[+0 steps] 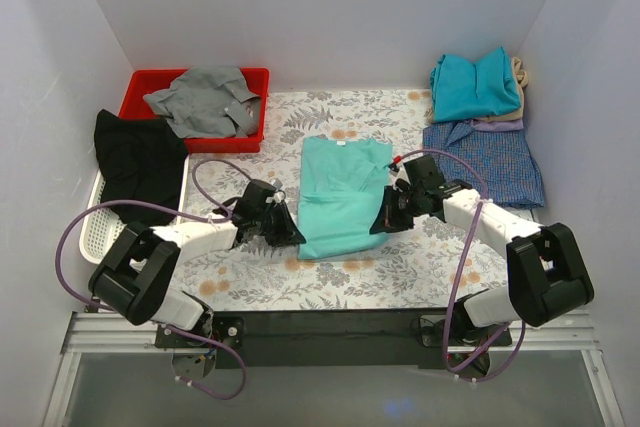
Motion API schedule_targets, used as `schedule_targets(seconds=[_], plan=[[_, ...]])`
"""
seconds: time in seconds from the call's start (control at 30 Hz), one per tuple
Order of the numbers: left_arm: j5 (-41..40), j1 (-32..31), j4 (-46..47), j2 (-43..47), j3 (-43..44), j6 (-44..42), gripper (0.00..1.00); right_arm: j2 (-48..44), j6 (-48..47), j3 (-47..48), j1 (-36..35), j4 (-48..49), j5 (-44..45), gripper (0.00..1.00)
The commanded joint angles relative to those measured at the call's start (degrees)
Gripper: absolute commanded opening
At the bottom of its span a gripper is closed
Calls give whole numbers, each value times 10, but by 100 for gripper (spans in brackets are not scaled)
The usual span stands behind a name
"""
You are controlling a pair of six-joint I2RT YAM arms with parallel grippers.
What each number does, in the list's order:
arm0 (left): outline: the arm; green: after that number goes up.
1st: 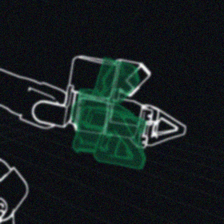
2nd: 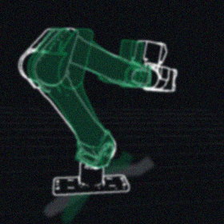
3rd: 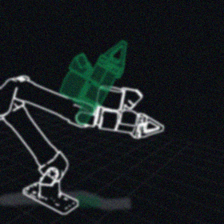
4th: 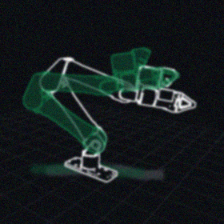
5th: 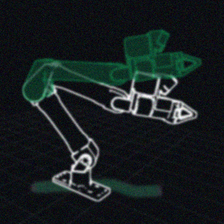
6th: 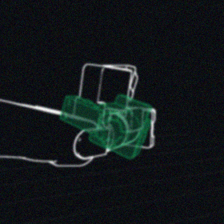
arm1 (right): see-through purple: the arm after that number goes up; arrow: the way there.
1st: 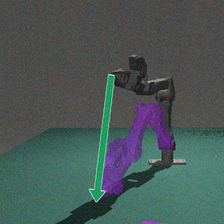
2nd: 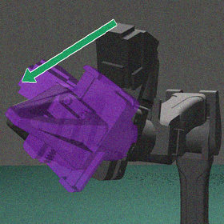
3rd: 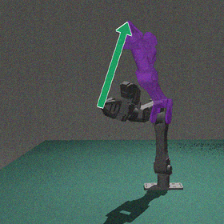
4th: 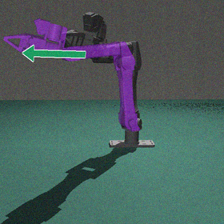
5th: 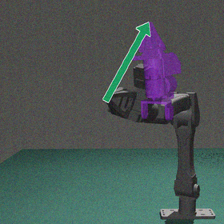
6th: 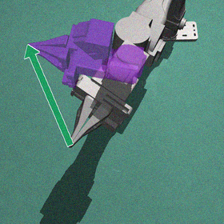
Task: Fold and stack the t-shirts
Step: Fold the tshirt
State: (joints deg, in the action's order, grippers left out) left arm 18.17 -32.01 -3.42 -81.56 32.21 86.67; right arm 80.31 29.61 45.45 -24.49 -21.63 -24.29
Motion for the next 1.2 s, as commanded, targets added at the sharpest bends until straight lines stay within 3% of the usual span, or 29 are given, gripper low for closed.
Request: schedule_targets(seconds=[0.0,0.17,0.2,0.23,0.27,0.37,0.4,0.5,0.67,0.97,1.17], plan=[[13,0,-48,-3,43,-26,0,-20,-3,-12,0,-2,-15,1],[37,0,-95,-14,92,-48,0,-22,-19,-12,0,-18,-20,1],[41,0,-95,-13,91,-50,4,-19,-24,-12,0,-21,-17,1],[39,-1,-98,-13,90,-54,18,-15,-25,-14,0,-23,-16,4],[34,-1,-103,-9,81,-56,42,-13,-26,-15,0,-24,-15,9],[16,-1,-126,1,73,-65,52,-21,-24,-20,-5,-38,23,31],[13,0,-133,3,68,-67,53,-27,-21,-23,-6,-43,55,45],[-1,-1,-160,11,57,-69,54,-53,-10,-34,-6,-68,110,65],[12,-1,-158,26,36,-70,54,-98,28,-63,-6,-90,164,75],[52,-1,-99,14,8,-70,54,-138,104,-148,-12,-7,137,77],[81,-1,-31,12,-25,-31,47,-147,123,-173,-12,39,119,74]])
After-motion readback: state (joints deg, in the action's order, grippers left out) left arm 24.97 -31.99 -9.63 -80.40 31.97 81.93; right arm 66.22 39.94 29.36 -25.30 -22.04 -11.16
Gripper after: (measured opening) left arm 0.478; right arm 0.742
